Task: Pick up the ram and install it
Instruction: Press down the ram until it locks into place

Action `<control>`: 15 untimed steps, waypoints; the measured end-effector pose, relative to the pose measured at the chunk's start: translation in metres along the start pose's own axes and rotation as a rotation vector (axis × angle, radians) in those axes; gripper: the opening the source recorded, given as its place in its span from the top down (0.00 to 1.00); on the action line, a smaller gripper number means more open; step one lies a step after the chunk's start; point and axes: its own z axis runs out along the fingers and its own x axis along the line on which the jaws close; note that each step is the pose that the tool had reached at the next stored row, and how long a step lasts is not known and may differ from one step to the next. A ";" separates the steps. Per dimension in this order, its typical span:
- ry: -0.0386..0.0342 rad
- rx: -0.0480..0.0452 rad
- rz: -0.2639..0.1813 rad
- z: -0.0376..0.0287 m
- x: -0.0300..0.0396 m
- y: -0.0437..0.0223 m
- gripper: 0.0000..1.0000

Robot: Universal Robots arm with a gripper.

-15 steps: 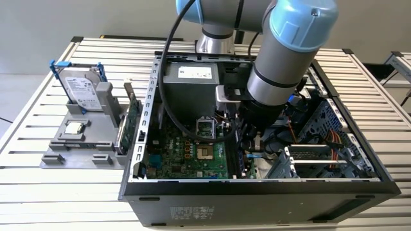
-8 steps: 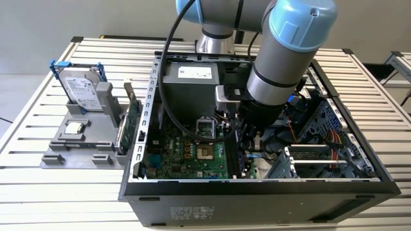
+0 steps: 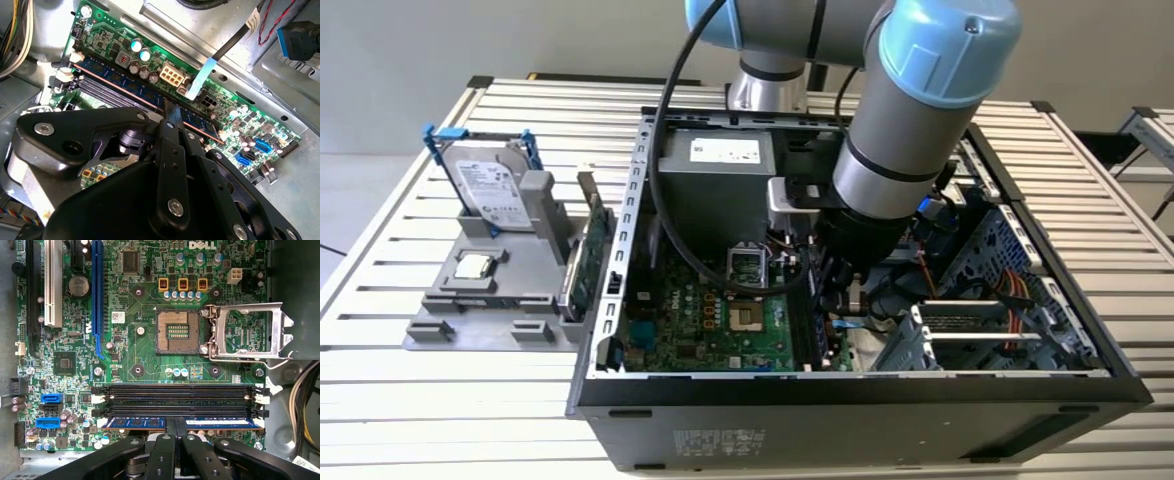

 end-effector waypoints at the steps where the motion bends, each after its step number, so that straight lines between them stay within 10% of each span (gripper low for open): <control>1: 0.0000 0.0000 0.000 0.0000 0.0000 0.0000 1.00; 15: -0.0001 0.0009 0.000 0.0000 0.0000 0.0000 1.00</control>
